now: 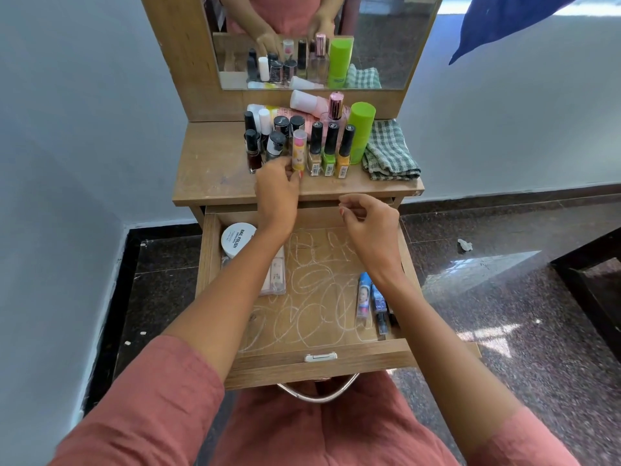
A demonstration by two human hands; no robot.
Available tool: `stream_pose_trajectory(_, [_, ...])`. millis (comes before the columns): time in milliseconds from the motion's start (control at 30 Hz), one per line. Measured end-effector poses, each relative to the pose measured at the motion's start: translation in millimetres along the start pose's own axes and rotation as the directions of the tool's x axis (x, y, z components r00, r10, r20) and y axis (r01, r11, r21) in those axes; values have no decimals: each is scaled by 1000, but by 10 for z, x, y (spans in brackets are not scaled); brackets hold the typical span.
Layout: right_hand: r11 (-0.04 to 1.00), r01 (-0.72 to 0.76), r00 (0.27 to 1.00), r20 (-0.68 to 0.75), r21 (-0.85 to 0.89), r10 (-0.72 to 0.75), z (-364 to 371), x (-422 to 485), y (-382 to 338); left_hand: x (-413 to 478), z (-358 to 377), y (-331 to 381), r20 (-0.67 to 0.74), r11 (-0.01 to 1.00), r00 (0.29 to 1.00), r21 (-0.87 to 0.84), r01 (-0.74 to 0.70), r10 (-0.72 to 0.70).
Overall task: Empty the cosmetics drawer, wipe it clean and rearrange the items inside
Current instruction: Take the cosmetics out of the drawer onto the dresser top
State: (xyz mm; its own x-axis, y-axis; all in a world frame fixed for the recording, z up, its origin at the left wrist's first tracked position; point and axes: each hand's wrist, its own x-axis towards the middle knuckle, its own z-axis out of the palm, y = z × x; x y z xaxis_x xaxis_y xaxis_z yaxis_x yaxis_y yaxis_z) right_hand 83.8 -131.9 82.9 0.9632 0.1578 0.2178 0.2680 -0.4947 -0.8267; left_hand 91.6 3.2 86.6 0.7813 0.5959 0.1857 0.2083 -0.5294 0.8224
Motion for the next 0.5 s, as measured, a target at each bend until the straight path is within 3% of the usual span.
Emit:
stream_pose_trajectory(400, [993, -10, 987, 159, -120, 29, -265, -119, 274, -324, -68, -125, -50, 998, 999, -65, -25, 22])
stream_pose_trajectory(500, [989, -3, 977, 211, -150, 35, -326, -150, 320, -518, -33, -152, 8, 990, 996, -112, -87, 89])
